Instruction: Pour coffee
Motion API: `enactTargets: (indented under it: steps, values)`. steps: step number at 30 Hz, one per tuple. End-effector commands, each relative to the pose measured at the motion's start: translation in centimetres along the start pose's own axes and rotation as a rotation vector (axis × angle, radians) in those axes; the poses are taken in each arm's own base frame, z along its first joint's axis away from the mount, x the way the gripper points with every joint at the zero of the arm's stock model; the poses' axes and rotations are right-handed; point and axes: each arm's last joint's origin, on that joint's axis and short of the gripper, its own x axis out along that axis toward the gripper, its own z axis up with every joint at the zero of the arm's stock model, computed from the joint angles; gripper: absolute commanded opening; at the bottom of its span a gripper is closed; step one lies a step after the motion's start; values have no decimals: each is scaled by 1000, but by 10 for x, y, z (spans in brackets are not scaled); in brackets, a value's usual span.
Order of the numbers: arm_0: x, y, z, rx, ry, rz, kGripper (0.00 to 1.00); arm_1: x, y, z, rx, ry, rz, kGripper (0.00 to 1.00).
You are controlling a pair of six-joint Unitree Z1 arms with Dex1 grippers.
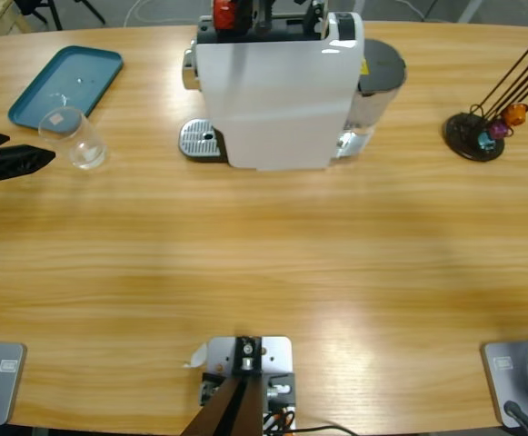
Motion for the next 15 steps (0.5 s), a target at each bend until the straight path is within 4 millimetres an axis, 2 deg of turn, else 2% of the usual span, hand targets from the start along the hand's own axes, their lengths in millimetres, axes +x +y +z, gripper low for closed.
enactTargets:
  steps: [1, 9, 15]
  values:
    - [10, 2, -10, 9, 53, 4, 899, 19, 4, -15, 9, 60, 42, 0]
    - [11, 2, -10, 9, 57, 4, 899, 17, 5, -16, 5, 64, 45, 0]
    - [11, 2, -10, 9, 56, 3, 899, 9, 8, -21, -13, 72, 47, 0]
